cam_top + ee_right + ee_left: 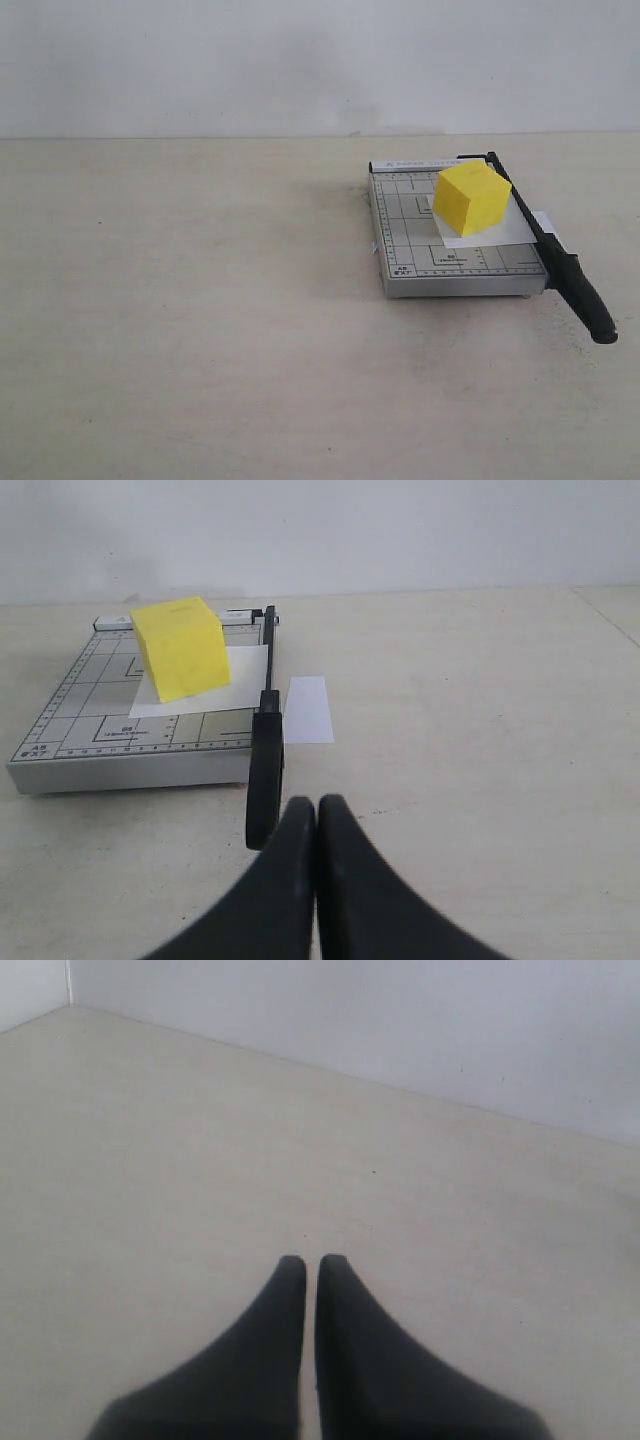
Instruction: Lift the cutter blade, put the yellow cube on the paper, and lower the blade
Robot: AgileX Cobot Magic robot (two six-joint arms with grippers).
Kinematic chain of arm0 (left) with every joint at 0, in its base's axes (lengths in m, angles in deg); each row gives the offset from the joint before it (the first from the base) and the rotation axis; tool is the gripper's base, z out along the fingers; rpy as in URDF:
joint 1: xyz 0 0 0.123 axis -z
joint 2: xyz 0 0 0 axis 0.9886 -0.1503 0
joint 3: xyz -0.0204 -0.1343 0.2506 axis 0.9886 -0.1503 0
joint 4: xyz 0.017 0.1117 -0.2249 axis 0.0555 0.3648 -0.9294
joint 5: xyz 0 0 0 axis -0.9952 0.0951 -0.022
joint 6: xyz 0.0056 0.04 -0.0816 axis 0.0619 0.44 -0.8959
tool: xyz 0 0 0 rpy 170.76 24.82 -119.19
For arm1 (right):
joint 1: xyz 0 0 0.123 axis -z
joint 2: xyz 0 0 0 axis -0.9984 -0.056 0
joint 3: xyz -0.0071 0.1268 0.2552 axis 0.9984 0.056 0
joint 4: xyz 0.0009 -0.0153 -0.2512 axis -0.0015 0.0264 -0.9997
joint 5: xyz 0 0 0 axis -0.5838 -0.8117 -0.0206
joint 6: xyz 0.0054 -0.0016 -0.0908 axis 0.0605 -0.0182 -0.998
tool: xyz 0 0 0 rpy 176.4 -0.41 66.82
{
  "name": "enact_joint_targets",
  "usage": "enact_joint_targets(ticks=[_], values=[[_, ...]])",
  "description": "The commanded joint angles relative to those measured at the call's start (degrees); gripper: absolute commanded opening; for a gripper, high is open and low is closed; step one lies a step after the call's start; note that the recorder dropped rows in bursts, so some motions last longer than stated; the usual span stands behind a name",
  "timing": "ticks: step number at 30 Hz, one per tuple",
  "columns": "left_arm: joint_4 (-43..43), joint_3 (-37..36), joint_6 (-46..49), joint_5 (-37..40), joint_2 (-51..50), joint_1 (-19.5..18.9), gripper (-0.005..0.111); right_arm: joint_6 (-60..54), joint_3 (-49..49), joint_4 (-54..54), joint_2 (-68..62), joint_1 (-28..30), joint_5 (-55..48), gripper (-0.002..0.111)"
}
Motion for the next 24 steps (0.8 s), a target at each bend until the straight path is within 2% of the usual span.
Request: enact_joint_targets(ticks=[1, 4, 7, 24], values=[[0.12, 0.18, 0.28, -0.22, 0.19, 0.18, 0.004, -0.42, 0.28, 0.16, 0.2, 0.12, 0.57, 0.0], [0.87, 0.18, 0.28, 0.41, 0.19, 0.18, 0.004, -0.42, 0.28, 0.16, 0.2, 0.12, 0.57, 0.0], [-1.65, 0.18, 0.28, 3.39, 0.19, -2.32, 0.004, -0.42, 0.28, 0.15, 0.2, 0.12, 0.68, 0.0], [-1.65, 0.18, -0.18, 3.74, 0.19, -2.04, 0.004, -0.42, 0.28, 0.15, 0.2, 0.12, 0.48, 0.0]])
